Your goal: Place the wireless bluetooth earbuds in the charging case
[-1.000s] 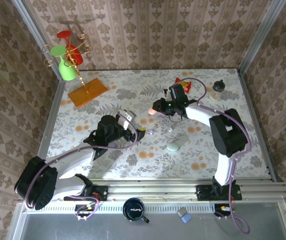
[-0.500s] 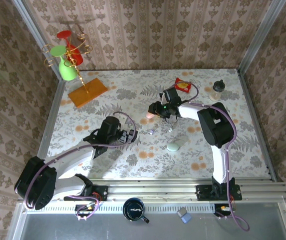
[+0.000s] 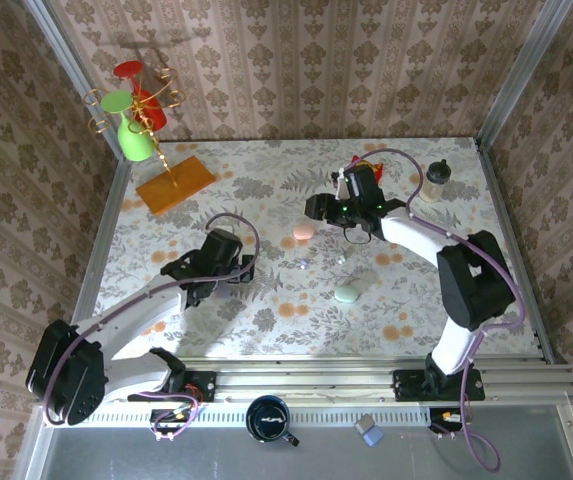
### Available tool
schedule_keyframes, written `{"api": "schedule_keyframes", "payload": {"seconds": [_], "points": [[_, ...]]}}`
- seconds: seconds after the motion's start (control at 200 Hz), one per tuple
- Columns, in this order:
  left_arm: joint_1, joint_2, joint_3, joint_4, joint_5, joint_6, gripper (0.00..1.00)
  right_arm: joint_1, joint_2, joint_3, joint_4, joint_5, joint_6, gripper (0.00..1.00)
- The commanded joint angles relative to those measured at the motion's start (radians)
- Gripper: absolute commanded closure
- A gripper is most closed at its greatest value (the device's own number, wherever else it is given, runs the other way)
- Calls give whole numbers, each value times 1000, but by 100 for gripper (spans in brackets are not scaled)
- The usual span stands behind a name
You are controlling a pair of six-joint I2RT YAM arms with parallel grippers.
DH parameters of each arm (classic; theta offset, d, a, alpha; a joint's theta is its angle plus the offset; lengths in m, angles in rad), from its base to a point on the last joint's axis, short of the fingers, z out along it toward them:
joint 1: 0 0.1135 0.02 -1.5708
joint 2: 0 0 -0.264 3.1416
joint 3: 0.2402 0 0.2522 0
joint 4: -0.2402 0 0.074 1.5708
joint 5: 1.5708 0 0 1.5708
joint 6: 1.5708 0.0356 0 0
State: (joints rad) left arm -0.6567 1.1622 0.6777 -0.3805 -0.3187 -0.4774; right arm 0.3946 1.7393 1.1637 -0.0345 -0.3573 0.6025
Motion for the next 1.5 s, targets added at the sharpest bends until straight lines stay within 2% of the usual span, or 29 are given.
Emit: {"api": "schedule_keyframes", "payload": {"seconds": [0.0, 0.18, 0.3, 0.475, 0.71, 0.99, 1.12, 1.21, 1.385, 1.44, 1.495], "points": [[11, -23, -15, -164, -50, -165, 0, 0, -31, -34, -27, 25, -39, 40], [20, -13, -64, -127, -22, -333, 0, 0, -38, -46, -30, 27, -50, 40], [38, 24, -75, -116, 22, -418, 11, 0, -36, -54, -27, 22, -52, 40], [53, 127, -64, -60, 85, -446, 30, 3, -10, -55, -4, -3, -36, 40], [45, 217, -53, -10, 147, -470, 35, 9, -1, -43, 4, -6, -35, 40], [43, 214, -60, -7, 155, -461, 59, 9, -1, -40, 7, -14, -31, 41], [29, 200, -37, -28, 141, -408, 68, 12, -16, -48, 22, -36, -18, 41], [14, 175, -31, 12, 132, -312, 77, 12, -41, -63, 29, -57, -14, 41], [9, 113, -65, 222, 186, -49, 78, 10, -116, -115, 35, -129, 2, 41], [10, 105, -84, 337, 239, 61, 88, 11, -137, -131, 36, -181, 4, 40], [10, 106, -103, 454, 313, 173, 90, 10, -156, -148, 38, -234, 17, 40]]}}
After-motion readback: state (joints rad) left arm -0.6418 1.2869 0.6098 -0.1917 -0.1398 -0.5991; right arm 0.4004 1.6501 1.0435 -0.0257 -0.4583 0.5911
